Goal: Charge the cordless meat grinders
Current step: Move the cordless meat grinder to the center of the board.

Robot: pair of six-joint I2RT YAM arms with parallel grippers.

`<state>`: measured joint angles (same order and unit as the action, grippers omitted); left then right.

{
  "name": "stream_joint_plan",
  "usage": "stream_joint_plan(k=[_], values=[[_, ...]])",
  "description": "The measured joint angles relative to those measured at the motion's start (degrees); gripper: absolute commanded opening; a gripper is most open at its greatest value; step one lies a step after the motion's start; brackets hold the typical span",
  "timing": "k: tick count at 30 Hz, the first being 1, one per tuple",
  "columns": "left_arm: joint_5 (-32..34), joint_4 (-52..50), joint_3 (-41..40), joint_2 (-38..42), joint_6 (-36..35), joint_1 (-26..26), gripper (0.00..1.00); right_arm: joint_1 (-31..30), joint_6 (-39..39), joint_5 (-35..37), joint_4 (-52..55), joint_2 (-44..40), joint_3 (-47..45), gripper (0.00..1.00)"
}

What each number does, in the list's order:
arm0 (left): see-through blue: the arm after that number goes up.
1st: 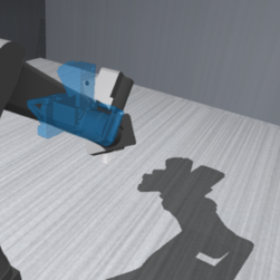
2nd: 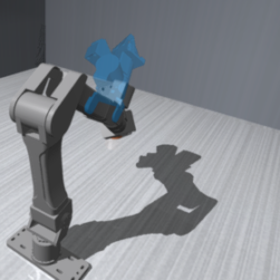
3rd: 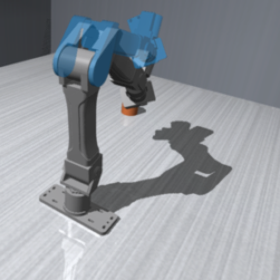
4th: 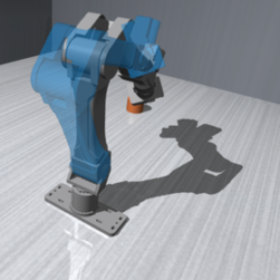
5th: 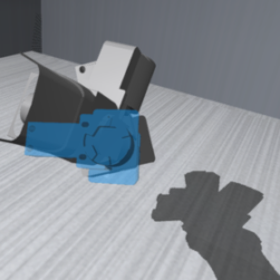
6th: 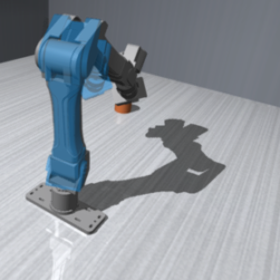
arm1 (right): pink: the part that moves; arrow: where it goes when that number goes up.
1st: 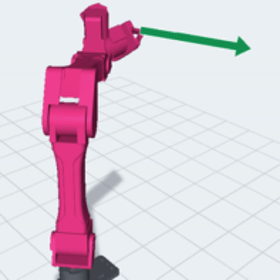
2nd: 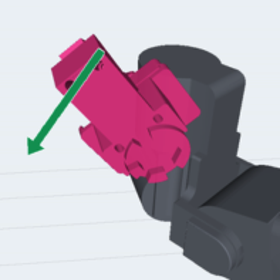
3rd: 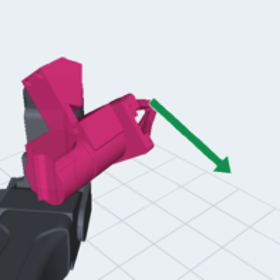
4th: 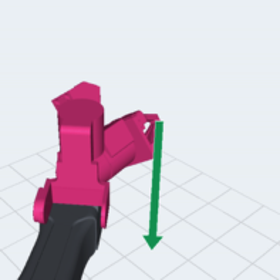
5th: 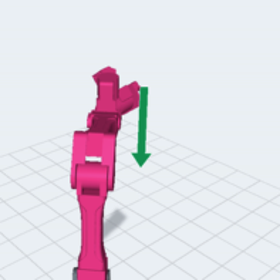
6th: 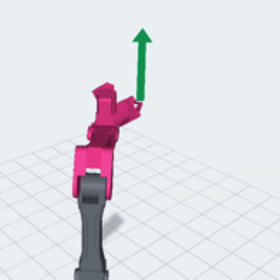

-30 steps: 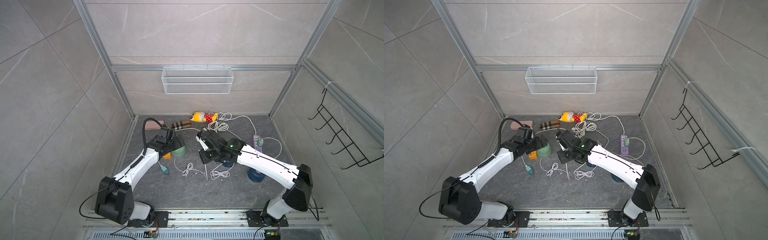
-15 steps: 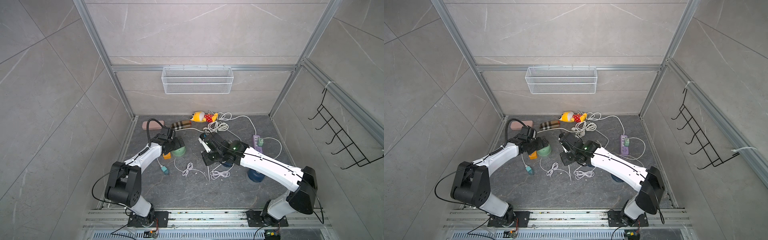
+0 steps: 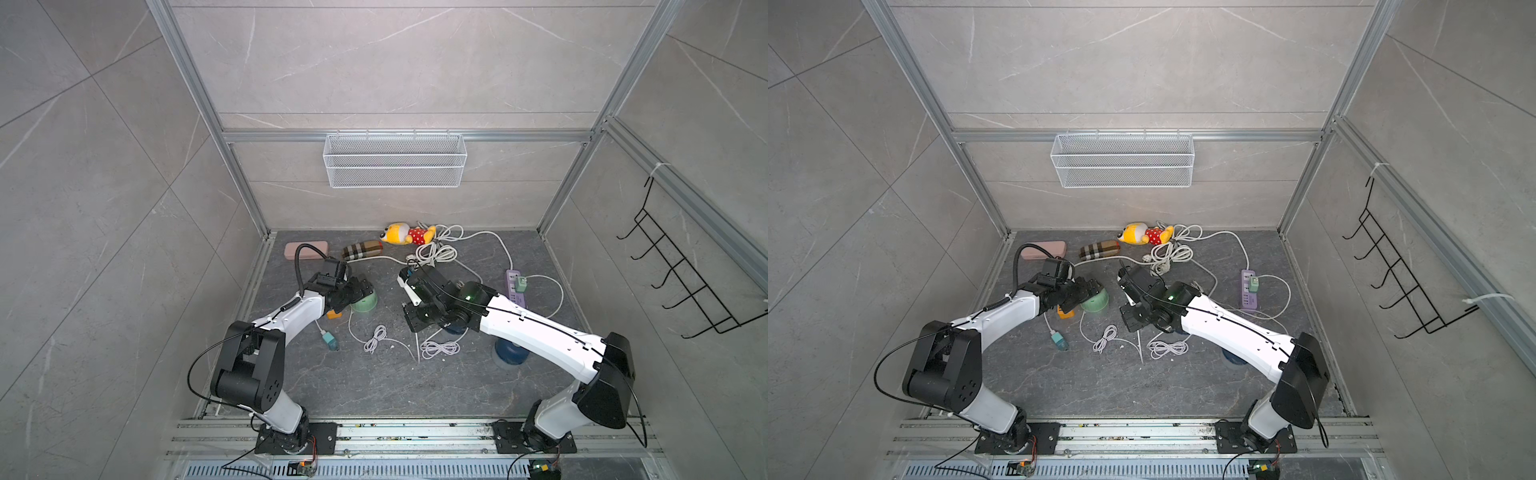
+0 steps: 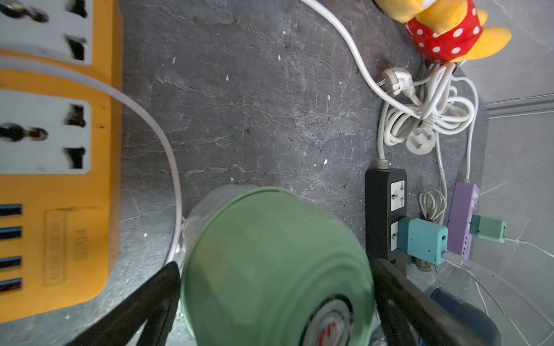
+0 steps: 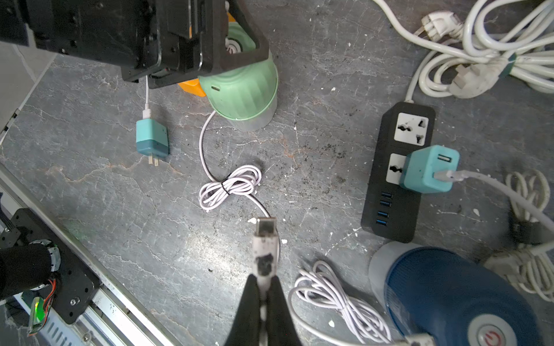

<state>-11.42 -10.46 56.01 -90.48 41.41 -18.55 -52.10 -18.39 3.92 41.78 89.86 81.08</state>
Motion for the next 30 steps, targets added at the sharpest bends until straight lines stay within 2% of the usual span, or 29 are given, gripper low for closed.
stream_joint_plan(k=[18, 30], values=[[-3.3, 1.9, -8.1, 7.9, 8.2, -5.5, 1.00, 0.1, 0.0, 0.9, 0.0, 0.0, 0.0, 0.00], [-4.0, 3.2, -9.2, 11.4, 10.1, -6.9, 1.00, 0.4, 0.0, 0.9, 0.0, 0.0, 0.0, 0.00]])
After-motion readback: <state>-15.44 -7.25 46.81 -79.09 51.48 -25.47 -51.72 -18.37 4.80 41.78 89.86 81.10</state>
